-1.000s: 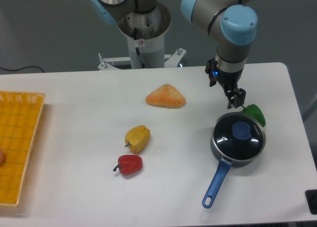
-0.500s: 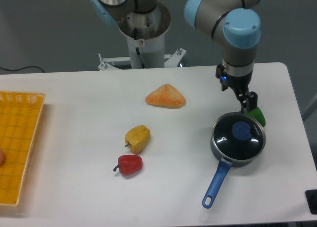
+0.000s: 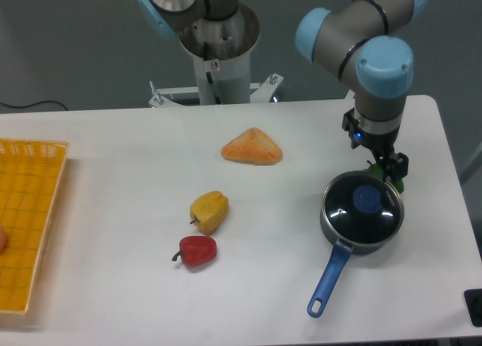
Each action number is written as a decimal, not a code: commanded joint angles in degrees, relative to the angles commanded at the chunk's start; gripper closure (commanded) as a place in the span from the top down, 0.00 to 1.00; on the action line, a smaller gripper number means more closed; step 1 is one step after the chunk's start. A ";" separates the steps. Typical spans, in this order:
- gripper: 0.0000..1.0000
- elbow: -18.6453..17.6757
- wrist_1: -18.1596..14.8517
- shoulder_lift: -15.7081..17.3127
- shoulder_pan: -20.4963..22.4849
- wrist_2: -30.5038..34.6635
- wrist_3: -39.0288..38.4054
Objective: Open the lid
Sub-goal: 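Lower the gripper onto the lid knob at the pan's center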
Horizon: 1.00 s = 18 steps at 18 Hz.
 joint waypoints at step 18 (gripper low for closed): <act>1.00 5.10 -1.58 -6.69 -2.02 2.80 0.70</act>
